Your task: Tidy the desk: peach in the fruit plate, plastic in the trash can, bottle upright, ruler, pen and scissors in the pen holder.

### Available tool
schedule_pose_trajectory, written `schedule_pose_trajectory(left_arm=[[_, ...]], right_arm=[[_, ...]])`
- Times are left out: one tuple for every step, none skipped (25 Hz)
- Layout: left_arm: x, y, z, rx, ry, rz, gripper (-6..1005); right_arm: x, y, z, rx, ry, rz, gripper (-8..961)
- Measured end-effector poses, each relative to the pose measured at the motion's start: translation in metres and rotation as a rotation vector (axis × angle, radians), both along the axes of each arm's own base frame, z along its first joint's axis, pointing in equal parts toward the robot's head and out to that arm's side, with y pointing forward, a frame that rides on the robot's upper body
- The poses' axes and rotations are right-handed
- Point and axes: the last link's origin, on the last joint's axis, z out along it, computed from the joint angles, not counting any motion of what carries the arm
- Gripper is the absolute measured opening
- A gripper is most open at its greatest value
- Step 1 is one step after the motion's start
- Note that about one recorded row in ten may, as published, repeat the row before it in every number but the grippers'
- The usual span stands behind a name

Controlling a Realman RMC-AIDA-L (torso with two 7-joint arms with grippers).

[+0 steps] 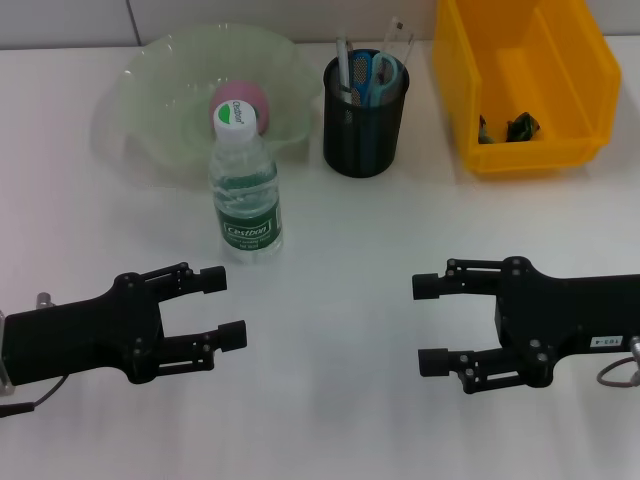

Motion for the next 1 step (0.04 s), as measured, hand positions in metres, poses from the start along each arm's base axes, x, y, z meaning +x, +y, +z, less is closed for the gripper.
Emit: schedule_pose_trajectory(left_arm=[[0.0006,-0.0005,0.0004,-0.002,-0.004,-0.004,821]], right_arm=[[-0.0002,0.0,-0.0015,0.001,-0.001,-0.003,797]])
